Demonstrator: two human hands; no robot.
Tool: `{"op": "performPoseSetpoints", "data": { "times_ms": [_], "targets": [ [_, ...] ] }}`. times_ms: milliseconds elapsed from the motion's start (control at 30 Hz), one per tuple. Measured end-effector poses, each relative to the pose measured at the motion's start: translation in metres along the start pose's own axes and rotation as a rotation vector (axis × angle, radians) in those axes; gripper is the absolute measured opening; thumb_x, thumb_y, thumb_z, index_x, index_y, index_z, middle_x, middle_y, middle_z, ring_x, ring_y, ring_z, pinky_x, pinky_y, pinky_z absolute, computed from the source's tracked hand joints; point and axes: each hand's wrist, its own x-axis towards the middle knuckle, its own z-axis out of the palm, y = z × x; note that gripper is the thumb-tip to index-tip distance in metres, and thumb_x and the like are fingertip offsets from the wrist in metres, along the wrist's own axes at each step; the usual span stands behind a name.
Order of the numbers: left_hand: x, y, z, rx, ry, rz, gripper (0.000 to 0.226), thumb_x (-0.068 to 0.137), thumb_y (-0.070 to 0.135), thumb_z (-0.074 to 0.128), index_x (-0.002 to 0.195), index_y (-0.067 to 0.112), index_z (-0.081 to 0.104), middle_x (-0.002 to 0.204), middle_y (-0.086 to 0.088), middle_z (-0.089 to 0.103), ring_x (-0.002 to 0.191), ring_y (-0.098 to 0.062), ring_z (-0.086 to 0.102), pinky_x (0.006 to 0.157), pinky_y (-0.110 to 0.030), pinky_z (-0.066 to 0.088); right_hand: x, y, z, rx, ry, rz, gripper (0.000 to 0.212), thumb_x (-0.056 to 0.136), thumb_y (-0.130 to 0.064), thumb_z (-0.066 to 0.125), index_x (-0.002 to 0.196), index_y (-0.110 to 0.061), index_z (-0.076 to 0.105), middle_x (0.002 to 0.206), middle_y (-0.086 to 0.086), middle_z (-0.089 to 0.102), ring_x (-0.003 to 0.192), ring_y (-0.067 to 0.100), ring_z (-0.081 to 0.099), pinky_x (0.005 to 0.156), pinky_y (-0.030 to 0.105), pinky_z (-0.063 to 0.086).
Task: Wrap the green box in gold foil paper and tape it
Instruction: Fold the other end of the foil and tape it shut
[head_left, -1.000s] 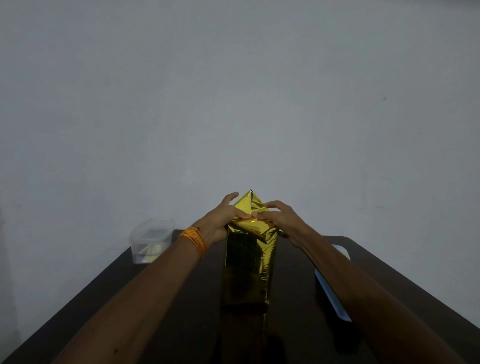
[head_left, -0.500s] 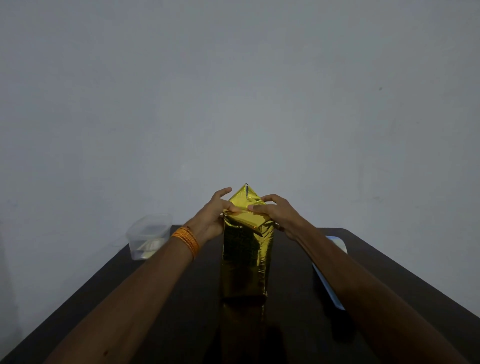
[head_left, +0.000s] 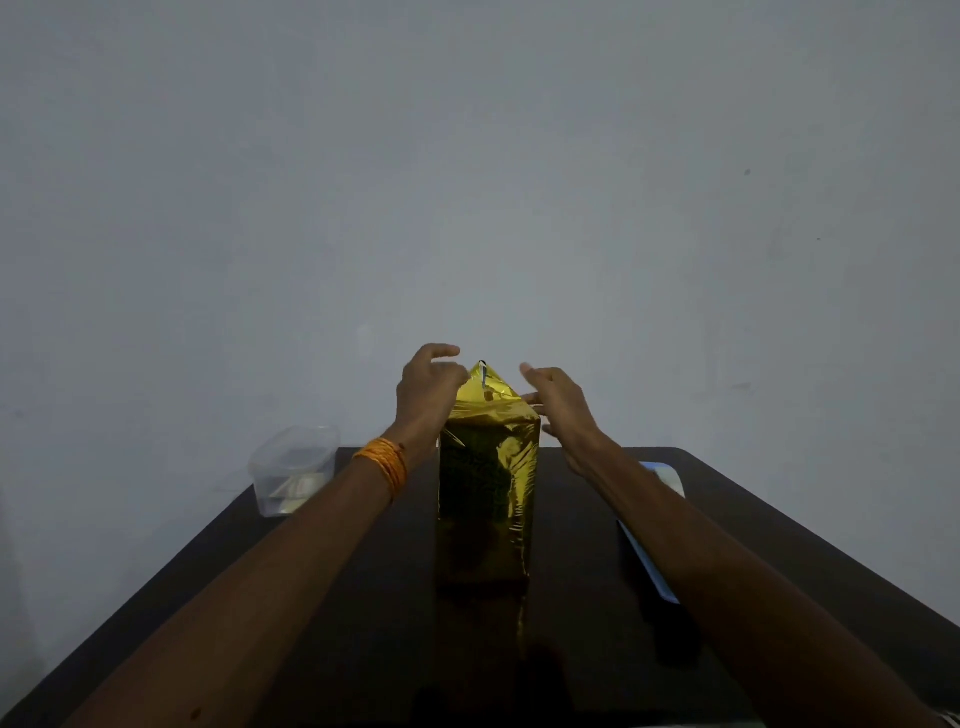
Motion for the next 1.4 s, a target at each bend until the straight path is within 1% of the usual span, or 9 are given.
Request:
{"op": "performPoseSetpoints", "data": {
  "times_ms": [67,267,367,633,767,867,1067,1200,1400],
  "targets": [
    [-0.004,0.009,0.003,0.061,-0.001,0.194,0.018,0.093,0.009,0.058,0.105,0.017,0.069,0.108,0.001,0.068,0.095,-0.006,0.063,0.071,-0.014,0.051,-0.001,0.003,-0.009,-0.028,0.079,-0.023,0.041,0.100,-0.046,0.050,0.126,-0.015,0.056,0.114,0.007,0.065,0.092,0.011,0.059,0.083,0.035,0.043],
    [-0.015,0.049,0.045,0.258,-0.148,0.543,0.017,0.086,0.005,0.061,0.087,0.014,0.075,0.088,0.007,0.074,0.087,-0.003,0.066,0.074,-0.004,0.043,-0.010,0.017,-0.053,-0.128,0.280,-0.063,0.025,0.099,-0.034,0.054,0.108,-0.014,0.065,0.095,-0.001,0.069,0.097,0.018,0.063,0.092,0.039,0.050],
    [-0.028,0.057,0.079,0.304,-0.222,0.607,0.019,0.084,0.009,0.060,0.079,0.020,0.075,0.081,0.009,0.074,0.079,-0.004,0.066,0.072,-0.018,0.050,-0.020,0.026,-0.078,-0.230,0.327,-0.074,0.024,0.101,-0.030,0.051,0.112,-0.012,0.064,0.100,0.001,0.067,0.096,0.017,0.064,0.087,0.032,0.051],
    [-0.061,0.000,0.158,0.471,-0.517,0.390,0.014,0.082,0.013,0.064,0.087,0.021,0.075,0.091,0.000,0.073,0.087,-0.018,0.066,0.075,-0.032,0.054,-0.053,0.062,-0.152,-0.538,0.373,0.043,0.016,0.091,-0.018,0.059,0.088,-0.007,0.070,0.084,0.001,0.066,0.076,0.014,0.059,0.060,0.023,0.040],
    [-0.081,-0.032,0.175,0.533,-0.727,0.227,0.022,0.081,0.007,0.062,0.098,0.012,0.075,0.102,-0.007,0.071,0.096,-0.023,0.065,0.076,-0.030,0.052,-0.072,0.090,-0.175,-0.673,0.324,0.219,0.044,0.089,-0.030,0.065,0.053,-0.011,0.048,0.054,0.002,0.043,0.050,0.013,0.038,0.052,0.027,0.031],
    [-0.098,-0.050,0.186,0.626,-0.885,0.151,0.024,0.079,0.023,0.074,0.097,0.008,0.073,0.101,-0.009,0.070,0.091,-0.023,0.065,0.078,-0.036,0.053,-0.084,0.101,-0.176,-0.589,0.256,0.268,0.051,0.090,-0.040,0.066,0.052,-0.016,0.043,0.053,0.002,0.041,0.052,0.016,0.039,0.054,0.029,0.030],
    [-0.108,-0.074,0.193,0.533,-0.811,0.162,0.029,0.075,0.035,0.083,0.073,0.014,0.063,0.090,-0.012,0.070,0.077,-0.022,0.061,0.067,-0.034,0.047,-0.082,0.096,-0.168,-0.236,0.253,0.437,0.024,0.084,-0.017,0.075,0.089,0.005,0.069,0.080,0.012,0.064,0.061,0.017,0.054,0.050,0.026,0.038],
    [-0.108,-0.078,0.191,0.492,-0.798,0.159,0.031,0.075,0.036,0.083,0.081,0.009,0.069,0.093,-0.012,0.072,0.079,-0.021,0.063,0.069,-0.034,0.049,-0.074,0.088,-0.164,-0.212,0.303,0.415,0.019,0.084,-0.009,0.074,0.069,-0.005,0.063,0.068,0.007,0.059,0.054,0.013,0.050,0.043,0.022,0.035],
    [-0.111,-0.083,0.192,0.464,-0.762,0.128,0.031,0.072,0.037,0.084,0.081,0.015,0.064,0.094,-0.011,0.071,0.086,-0.024,0.066,0.066,-0.031,0.048,-0.076,0.086,-0.156,-0.321,0.355,0.269,0.029,0.081,-0.007,0.073,0.054,-0.007,0.061,0.066,0.012,0.064,0.059,0.018,0.059,0.057,0.031,0.048]
  ]
}}
